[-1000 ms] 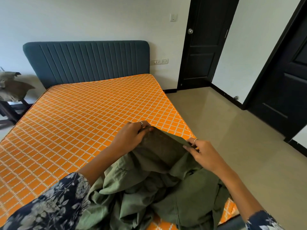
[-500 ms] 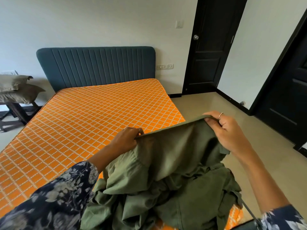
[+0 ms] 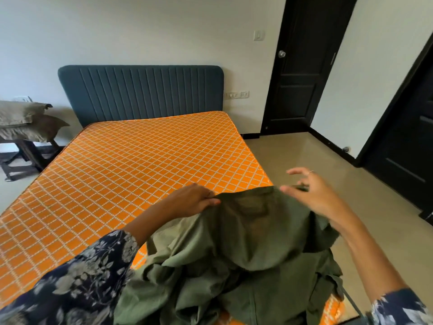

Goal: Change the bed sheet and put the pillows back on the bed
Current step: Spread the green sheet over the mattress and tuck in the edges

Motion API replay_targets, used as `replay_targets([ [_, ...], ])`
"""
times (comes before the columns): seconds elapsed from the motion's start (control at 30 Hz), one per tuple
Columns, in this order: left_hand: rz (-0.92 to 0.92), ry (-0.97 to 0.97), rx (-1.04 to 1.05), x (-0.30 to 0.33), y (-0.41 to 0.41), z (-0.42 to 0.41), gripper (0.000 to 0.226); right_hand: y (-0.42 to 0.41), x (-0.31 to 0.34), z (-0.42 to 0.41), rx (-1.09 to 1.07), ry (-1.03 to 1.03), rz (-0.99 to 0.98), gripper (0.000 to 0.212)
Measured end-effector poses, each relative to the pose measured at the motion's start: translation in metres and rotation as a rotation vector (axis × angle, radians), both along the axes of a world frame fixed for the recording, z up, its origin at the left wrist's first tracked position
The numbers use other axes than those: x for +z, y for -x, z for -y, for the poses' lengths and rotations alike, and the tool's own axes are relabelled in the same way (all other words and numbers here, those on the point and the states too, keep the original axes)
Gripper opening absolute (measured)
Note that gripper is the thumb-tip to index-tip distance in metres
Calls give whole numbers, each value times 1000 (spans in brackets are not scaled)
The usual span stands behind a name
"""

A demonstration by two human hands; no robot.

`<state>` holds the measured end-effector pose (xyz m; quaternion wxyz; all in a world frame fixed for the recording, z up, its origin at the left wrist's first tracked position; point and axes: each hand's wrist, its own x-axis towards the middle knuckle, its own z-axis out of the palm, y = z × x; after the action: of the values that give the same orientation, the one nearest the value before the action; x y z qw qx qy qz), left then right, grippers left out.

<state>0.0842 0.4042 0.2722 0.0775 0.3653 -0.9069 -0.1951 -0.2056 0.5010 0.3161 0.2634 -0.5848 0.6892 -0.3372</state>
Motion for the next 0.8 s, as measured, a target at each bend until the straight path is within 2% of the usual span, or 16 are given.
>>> replay_targets([
  [0.07,-107,36,-109,33,26,-12,33,-35,-6,6,257,9,13,54],
  [0.13,-196,24,-160,60,46,-17,26,-58,-11,15,401,32,73,49],
  [0.23,-230,-94,-170,73,53,-13,28,-67,-7,25,361,75,159,43],
  [0.3,-240,-220,-146,64,47,-10,32,-63,-6,21,395,57,322,33],
  [0.37,-228,-346,-137,48,43,-15,32,-59,-9,12,458,18,430,22],
  [0.47,-171,-485,-130,10,37,-23,21,-56,-14,3,468,60,468,18],
  [0.5,-161,-462,-103,-6,35,-25,20,-54,-14,2,436,78,489,15],
  [0.57,-167,-358,5,-48,23,-24,31,-49,-15,1,364,104,521,11],
  [0.67,-162,-368,186,-105,-3,-17,15,-44,-16,-2,329,123,515,11],
  [0.7,-130,-375,234,-117,-10,-16,11,-45,-15,-3,324,121,516,12],
  [0.8,-9,-349,402,-152,-22,-13,20,-53,-10,-2,300,110,507,15],
])
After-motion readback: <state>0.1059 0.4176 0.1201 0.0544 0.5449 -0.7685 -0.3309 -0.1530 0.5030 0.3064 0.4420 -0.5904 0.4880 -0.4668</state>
